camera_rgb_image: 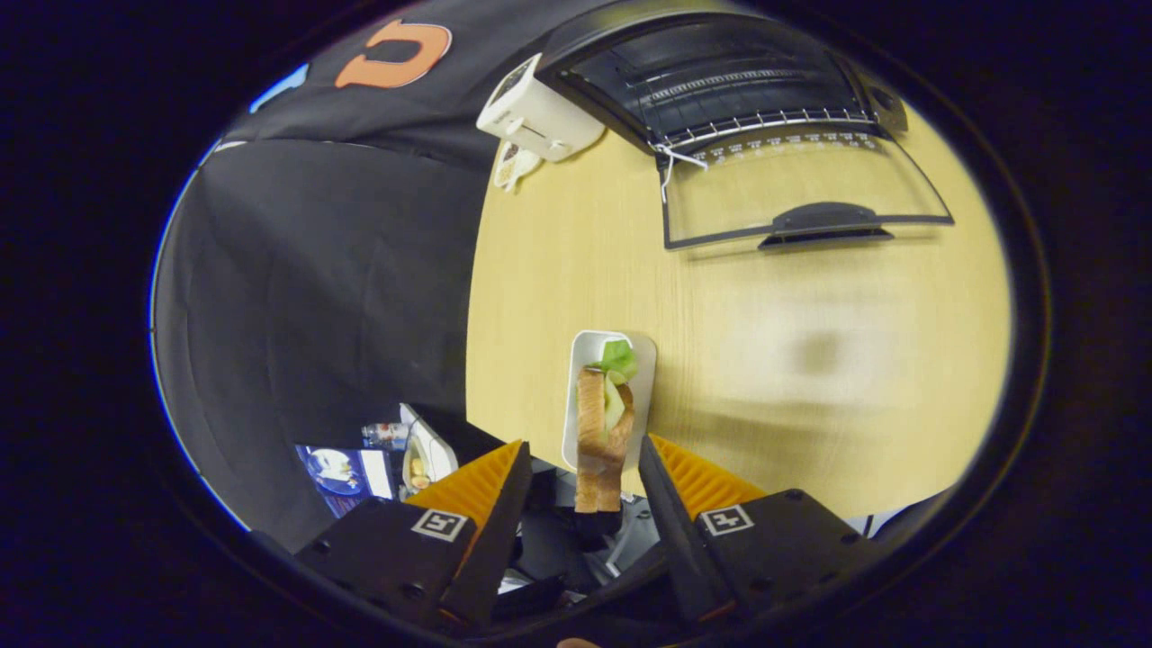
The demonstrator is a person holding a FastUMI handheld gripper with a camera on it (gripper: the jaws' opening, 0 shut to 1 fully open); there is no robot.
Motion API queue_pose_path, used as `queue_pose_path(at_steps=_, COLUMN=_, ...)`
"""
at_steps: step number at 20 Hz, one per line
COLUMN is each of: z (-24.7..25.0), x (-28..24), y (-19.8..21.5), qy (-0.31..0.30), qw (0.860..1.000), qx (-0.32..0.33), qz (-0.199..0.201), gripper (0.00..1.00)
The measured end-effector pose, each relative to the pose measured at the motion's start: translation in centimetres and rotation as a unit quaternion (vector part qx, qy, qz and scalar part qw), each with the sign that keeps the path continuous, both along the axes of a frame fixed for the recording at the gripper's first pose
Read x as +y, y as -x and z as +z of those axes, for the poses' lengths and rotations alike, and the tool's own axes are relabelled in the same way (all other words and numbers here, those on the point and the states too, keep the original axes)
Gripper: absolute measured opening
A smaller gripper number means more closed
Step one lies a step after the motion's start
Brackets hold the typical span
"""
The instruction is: Open the toaster oven, put the food inside, and close the toaster oven door.
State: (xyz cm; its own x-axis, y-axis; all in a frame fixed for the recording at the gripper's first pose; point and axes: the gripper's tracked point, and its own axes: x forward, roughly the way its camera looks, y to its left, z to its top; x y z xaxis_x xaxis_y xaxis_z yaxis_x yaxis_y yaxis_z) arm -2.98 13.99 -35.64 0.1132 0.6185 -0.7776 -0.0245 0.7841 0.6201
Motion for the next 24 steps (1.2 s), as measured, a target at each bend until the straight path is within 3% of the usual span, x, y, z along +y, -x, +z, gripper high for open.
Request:
queue_pose_path(at_steps=4, z=-1.9, x=0.7, y=0.3, qy=0.007, qw=1.000, qx=0.023, qz=0.008, gripper=0.65)
queue_pose_path(at_steps=7, z=-2.3, x=0.8, y=0.4, qy=0.012, qw=1.000, qx=0.021, qz=0.014, gripper=0.43)
queue_pose_path(at_steps=11, z=-1.7, x=0.4, y=0.5, qy=0.004, qw=1.000, qx=0.027, qz=0.010, gripper=0.31)
queue_pose_path(at_steps=15, z=2.3, x=0.3, y=0.6, qy=-0.038, qw=0.999, qx=0.015, qz=-0.001, gripper=0.26)
queue_pose_path(at_steps=20, z=9.5, x=-2.0, y=-2.3, qy=-0.122, qw=0.989, qx=-0.028, qz=-0.073, gripper=0.26)
queue_pose_path(at_steps=24, z=12.7, x=-6.2, y=-6.8, qy=-0.160, qw=0.971, qx=-0.095, qz=-0.149, gripper=0.25)
